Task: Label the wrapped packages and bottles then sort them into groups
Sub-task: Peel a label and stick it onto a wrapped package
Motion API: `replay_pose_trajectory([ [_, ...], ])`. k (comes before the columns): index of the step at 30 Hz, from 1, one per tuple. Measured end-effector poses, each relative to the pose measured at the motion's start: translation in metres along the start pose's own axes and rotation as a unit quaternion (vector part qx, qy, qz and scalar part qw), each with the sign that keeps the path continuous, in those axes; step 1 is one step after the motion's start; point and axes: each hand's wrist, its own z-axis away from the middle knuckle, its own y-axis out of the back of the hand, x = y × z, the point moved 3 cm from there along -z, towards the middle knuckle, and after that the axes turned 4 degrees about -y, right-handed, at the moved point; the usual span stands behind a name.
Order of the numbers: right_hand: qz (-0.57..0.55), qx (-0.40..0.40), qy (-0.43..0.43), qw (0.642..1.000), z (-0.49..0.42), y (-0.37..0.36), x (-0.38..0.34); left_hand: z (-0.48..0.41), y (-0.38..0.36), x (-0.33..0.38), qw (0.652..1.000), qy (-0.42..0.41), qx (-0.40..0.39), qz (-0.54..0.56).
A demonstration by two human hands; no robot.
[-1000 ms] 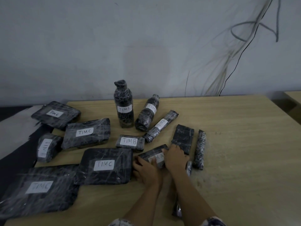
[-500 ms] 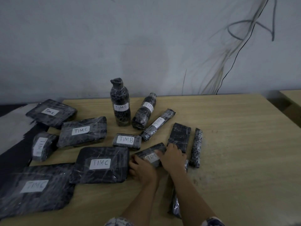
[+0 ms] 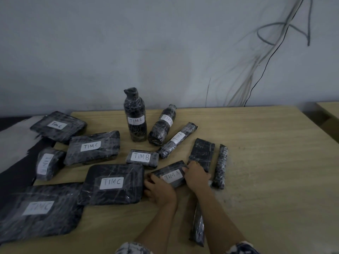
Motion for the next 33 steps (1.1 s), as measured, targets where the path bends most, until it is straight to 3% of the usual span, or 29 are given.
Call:
replay_pose_trajectory([
  [3, -0.010, -0.044, 0.009, 0.999, -0.001, 0.007, 0.004, 0.001, -0.001, 0.000, 1.000, -0.005, -0.015, -0.012],
  [11, 0.057, -0.012, 0.000, 0.998, -0.002, 0.003, -0.007, 0.010, 0.009, -0.005, 0.993, -0.090, -0.041, -0.072],
  [16, 0.091, -0.017, 0.014, 0.996, 0.013, 0.013, -0.008, 0.023, -0.006, -0.019, 0.958, -0.236, -0.068, -0.150],
  [25, 0.077, 0.037, 0.070, 0.994, 0.042, 0.022, -0.013, 0.039, 0.047, -0.006, 0.895, -0.378, -0.031, -0.234],
  [30, 0.124, 0.097, 0.135, 0.978, 0.078, 0.012, -0.041, 0.017, 0.097, -0.020, 0.892, -0.380, 0.023, -0.245],
  [33, 0.148, 0.119, 0.153, 0.970, 0.103, 0.000, -0.069, 0.008, 0.126, -0.036, 0.892, -0.388, 0.016, -0.231],
])
